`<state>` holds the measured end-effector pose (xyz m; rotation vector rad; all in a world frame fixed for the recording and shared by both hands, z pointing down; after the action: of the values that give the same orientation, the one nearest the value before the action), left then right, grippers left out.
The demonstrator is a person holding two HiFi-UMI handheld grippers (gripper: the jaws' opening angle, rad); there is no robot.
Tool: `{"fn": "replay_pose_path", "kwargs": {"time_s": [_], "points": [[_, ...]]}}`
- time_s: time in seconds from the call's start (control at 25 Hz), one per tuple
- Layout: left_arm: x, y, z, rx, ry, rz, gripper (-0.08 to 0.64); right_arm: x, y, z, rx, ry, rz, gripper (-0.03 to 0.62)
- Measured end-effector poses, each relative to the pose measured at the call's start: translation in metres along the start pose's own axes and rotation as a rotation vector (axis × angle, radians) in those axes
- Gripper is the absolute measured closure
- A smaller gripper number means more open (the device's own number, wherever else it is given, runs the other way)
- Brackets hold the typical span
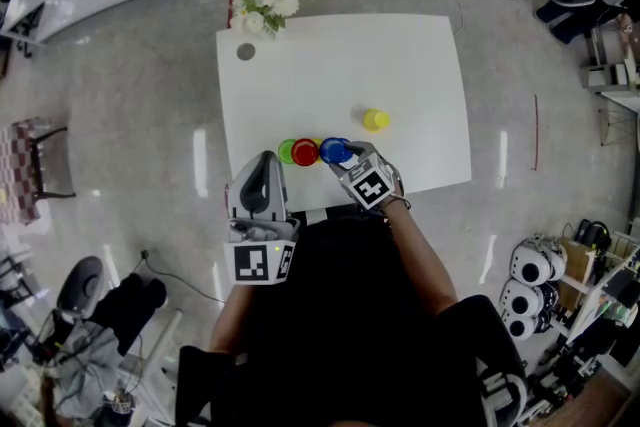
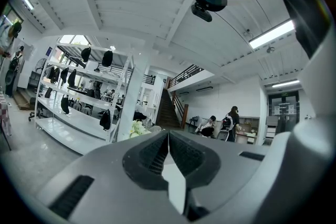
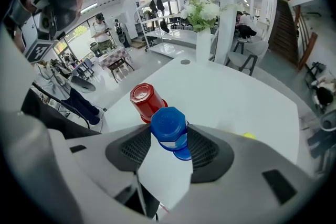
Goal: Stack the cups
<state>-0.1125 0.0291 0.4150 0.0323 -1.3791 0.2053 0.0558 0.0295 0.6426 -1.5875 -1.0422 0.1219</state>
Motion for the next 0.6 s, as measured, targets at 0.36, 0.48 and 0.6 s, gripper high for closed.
{"fn": "replay_pose_path", "kwargs": {"time_s": [0.36,0.48,0.6], "points": [[0.001,-0.0034,0.0019,0.006,-0.002,0.003,0.537,-0.0011,-0.0023,-0.0021,-0.002,-0.008,-0.003,0.357],[0.0011,-0.0051,0.003,0.007,0.003,0.001,0.537,-0.0025,-0.0039,-0.0027,-0.003,-0.009,-0.004,0.356],[0.0011,-0.0052,0.003,0.009,0.002,0.005,0.538,-0.0033,-0.0019,-0.0022,0.0,-0.008,-0.006,0.351]]}}
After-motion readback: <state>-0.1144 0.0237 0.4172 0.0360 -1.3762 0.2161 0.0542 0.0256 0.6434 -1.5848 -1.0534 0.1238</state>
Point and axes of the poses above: the fingertips, and each gripper's own axes: y backward along the fingers, z to its left, x out of its underside, the point moved 4 cm from there along y, backward along the fingers, and after that the axes turned 11 degrees about -x, right-handed, at the moved point
